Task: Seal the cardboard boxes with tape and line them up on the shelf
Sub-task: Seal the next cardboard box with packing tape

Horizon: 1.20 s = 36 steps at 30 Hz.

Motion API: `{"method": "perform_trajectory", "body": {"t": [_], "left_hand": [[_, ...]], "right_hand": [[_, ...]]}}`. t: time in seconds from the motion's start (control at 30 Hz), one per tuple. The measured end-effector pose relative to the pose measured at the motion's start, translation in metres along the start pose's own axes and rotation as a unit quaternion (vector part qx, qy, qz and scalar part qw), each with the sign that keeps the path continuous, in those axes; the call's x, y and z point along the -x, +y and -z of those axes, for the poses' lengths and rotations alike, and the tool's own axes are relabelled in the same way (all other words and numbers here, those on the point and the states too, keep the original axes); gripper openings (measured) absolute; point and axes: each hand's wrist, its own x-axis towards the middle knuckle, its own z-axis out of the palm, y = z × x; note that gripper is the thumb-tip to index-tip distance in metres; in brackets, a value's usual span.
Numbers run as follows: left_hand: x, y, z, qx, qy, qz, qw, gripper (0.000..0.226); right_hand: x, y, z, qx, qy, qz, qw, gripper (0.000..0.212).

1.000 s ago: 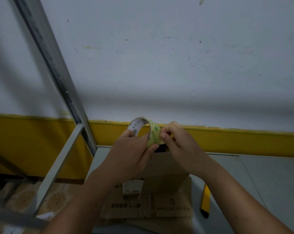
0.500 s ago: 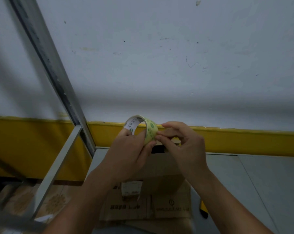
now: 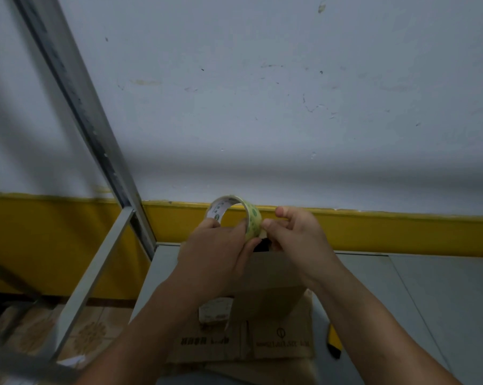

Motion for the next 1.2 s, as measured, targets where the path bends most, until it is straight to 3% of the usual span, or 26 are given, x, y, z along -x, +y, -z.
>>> {"method": "perform_trajectory", "body": {"t": [0.33,0.5,0.6,0.73,0.83,0.9,0.97,1.07,1.2], "left_hand": [[0.000,0.003,-0.003,-0.022,0.028,0.027,0.999,0.042],[0.001,0.002,-0.001,-0.029,0.026,0.042,0.998,0.046],[-0.002,0.003,0.003,-0.049,0.021,0.048,0.997,0.046],[-0.008,0.005,0.005,-0.079,0.016,0.025,0.996,0.025],[-0.008,0.005,0.008,-0.073,0.003,-0.008,0.997,0.055],[-0.007,0.007,0.011,-0.069,0.011,0.007,0.998,0.046],[-0.005,0.008,0.011,-0.079,0.003,0.032,0.996,0.027],[0.001,0.006,0.002,-0.066,-0.021,0.022,0.997,0.033],[0.000,0.004,-0.005,-0.090,-0.026,0.006,0.996,0.039]], "right_hand": [[0.015,-0.004,0.002,0.038,-0.030,0.049,0.998,0.005],[0.022,-0.009,0.002,0.057,-0.027,0.077,0.995,0.004],[0.023,-0.014,-0.001,0.092,-0.022,0.088,0.992,0.020],[0.022,-0.019,-0.001,0.146,-0.015,0.125,0.981,0.020],[0.021,-0.022,-0.002,0.176,0.004,0.164,0.971,0.016],[0.020,-0.023,-0.001,0.208,0.018,0.192,0.959,0.004],[0.017,-0.022,0.000,0.244,0.014,0.197,0.950,0.015],[0.014,-0.020,-0.001,0.295,-0.035,0.172,0.939,0.024],[0.010,-0.019,0.009,0.249,-0.104,0.136,0.953,0.034]]}}
